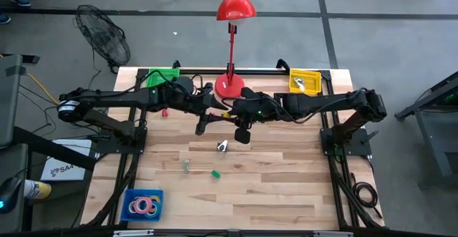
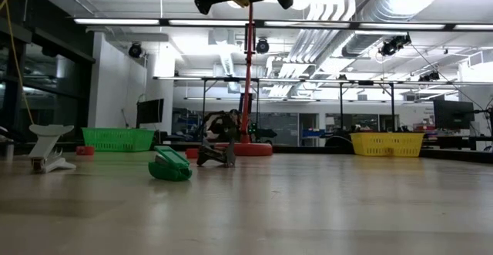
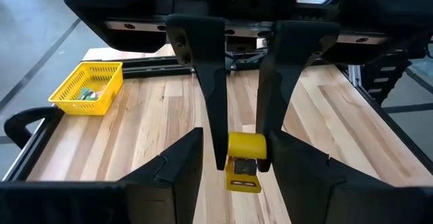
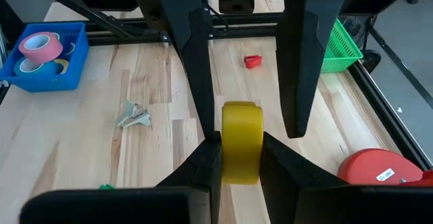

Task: Pick and place Stapler, Stapler remover, tape
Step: Put the yellow stapler into the green basket

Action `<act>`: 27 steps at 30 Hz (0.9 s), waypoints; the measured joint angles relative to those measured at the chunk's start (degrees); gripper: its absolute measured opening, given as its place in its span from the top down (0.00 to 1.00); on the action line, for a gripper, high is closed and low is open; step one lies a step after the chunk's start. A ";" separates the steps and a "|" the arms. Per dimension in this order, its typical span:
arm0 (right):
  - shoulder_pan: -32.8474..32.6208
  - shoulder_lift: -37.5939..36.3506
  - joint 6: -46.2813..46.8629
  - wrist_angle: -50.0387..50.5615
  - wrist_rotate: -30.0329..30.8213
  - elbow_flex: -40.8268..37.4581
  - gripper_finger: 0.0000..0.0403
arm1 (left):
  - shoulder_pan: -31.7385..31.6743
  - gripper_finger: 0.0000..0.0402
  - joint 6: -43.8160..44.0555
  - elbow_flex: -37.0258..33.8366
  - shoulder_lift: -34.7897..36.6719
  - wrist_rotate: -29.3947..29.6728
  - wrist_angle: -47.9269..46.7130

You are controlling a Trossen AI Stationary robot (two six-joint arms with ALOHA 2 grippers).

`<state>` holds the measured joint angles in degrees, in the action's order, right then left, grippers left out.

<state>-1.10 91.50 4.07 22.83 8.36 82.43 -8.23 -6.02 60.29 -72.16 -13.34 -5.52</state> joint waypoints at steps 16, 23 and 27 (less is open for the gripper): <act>-0.02 0.02 0.57 0.07 0.43 0.00 0.84 | 0.00 0.84 -1.10 0.02 0.00 -0.94 -0.59; 0.00 0.02 0.51 0.04 -0.24 0.00 0.80 | 0.00 0.84 -1.25 0.02 0.00 -1.07 -0.59; 0.00 0.02 1.23 0.19 -0.21 0.00 0.73 | 0.02 0.83 -1.27 0.02 -0.02 -1.20 -0.61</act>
<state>-1.10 91.53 5.30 23.02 8.15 82.43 -8.21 -7.29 60.31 -72.18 -14.54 -6.13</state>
